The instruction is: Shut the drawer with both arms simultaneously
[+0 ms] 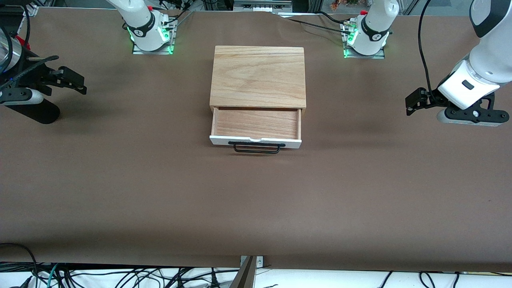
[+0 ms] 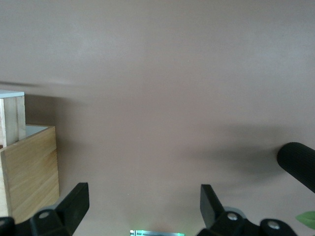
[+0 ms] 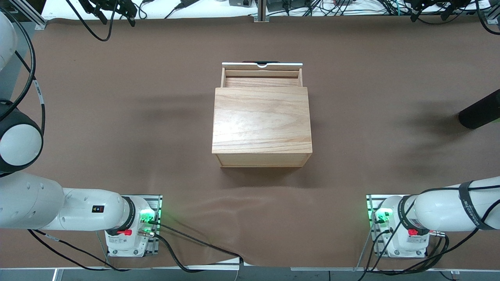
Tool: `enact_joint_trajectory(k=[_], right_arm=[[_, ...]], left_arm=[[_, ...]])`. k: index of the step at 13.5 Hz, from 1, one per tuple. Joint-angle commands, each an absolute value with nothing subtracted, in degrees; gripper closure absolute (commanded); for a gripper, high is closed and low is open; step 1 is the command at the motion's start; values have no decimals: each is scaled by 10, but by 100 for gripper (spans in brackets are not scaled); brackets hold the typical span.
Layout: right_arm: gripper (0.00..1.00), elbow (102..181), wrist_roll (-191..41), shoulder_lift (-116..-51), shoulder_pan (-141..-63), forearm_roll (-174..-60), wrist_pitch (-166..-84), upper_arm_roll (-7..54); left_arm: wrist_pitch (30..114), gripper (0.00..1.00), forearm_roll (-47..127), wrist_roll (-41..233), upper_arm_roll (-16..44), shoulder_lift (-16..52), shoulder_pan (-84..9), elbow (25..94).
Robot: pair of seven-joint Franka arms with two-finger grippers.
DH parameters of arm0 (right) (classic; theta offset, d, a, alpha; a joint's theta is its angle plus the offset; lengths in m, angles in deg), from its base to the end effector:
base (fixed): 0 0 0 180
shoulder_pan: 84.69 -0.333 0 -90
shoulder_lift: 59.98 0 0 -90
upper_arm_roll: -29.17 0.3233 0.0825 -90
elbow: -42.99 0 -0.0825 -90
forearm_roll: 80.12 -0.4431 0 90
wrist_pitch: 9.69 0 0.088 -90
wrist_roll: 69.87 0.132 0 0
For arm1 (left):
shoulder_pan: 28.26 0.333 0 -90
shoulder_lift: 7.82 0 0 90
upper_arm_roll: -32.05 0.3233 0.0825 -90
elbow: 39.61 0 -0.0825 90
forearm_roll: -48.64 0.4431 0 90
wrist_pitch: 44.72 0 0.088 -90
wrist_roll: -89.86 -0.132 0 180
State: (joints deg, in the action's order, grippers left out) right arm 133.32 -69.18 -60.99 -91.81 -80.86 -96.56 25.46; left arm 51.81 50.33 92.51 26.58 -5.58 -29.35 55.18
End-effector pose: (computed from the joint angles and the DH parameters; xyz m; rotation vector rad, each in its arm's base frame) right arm 0.6093 0.0384 0.5885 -3.1293 -0.0746 0.1227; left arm 0.6281 -0.0678 0.5479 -3.1134 0.1116 0.0101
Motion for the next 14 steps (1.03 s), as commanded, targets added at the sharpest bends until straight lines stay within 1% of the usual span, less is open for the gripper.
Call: enact_joint_trajectory(k=[1, 14], right_arm=[[0, 1342, -688, -601, -911, -804, -976, 270], [0, 1324, -684, -610, -910, -813, -985, 269]], left_arm=[[515, 0, 499, 908, 261, -68, -285, 562], [515, 0, 493, 910, 263, -65, -284, 562]])
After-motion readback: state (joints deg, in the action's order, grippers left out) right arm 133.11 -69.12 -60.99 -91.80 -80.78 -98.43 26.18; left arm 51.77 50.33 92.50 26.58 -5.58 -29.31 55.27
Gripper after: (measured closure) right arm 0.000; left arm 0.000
